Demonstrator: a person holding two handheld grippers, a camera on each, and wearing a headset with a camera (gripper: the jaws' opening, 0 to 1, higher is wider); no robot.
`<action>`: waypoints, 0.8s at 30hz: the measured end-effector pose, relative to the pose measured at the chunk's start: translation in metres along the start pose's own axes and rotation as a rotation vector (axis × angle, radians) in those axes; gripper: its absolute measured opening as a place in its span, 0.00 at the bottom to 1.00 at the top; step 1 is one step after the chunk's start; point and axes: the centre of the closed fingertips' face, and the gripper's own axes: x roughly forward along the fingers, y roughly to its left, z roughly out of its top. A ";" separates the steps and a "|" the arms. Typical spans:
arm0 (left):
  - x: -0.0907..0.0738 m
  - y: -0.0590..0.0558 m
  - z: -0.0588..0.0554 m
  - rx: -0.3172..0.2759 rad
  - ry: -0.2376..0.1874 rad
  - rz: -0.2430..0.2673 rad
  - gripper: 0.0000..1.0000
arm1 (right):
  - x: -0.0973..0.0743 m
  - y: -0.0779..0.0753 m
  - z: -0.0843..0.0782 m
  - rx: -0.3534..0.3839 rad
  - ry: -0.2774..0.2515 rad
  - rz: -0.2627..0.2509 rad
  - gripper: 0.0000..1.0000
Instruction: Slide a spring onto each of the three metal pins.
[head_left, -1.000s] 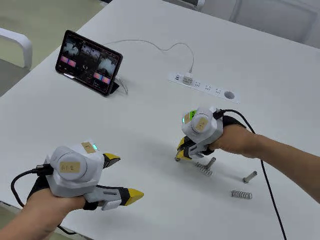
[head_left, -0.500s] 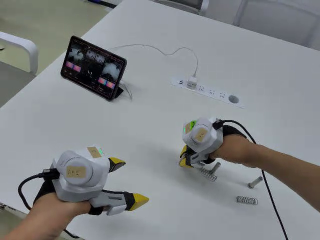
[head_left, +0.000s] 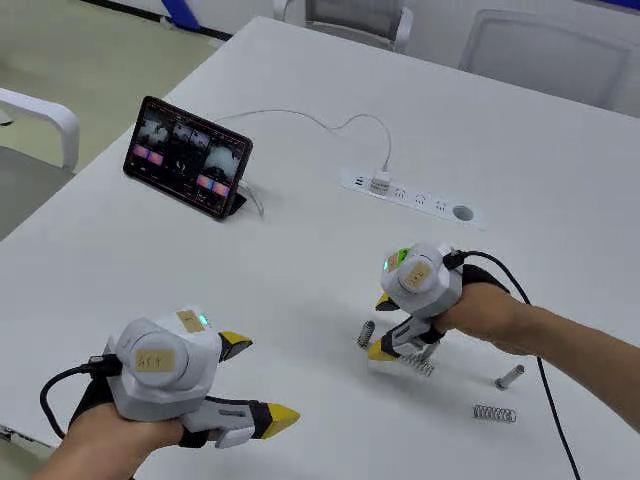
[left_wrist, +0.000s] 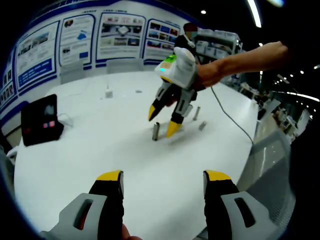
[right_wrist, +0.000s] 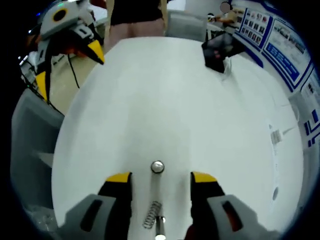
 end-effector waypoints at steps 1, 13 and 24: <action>0.000 0.000 0.000 0.000 0.000 0.000 0.66 | -0.001 0.000 0.000 0.003 -0.002 -0.002 0.49; -0.002 -0.004 0.002 0.011 -0.004 0.002 0.66 | -0.020 0.004 0.006 0.069 -0.064 -0.026 0.55; 0.001 -0.009 0.008 0.015 -0.010 -0.006 0.66 | -0.033 0.010 0.004 0.147 -0.123 -0.052 0.59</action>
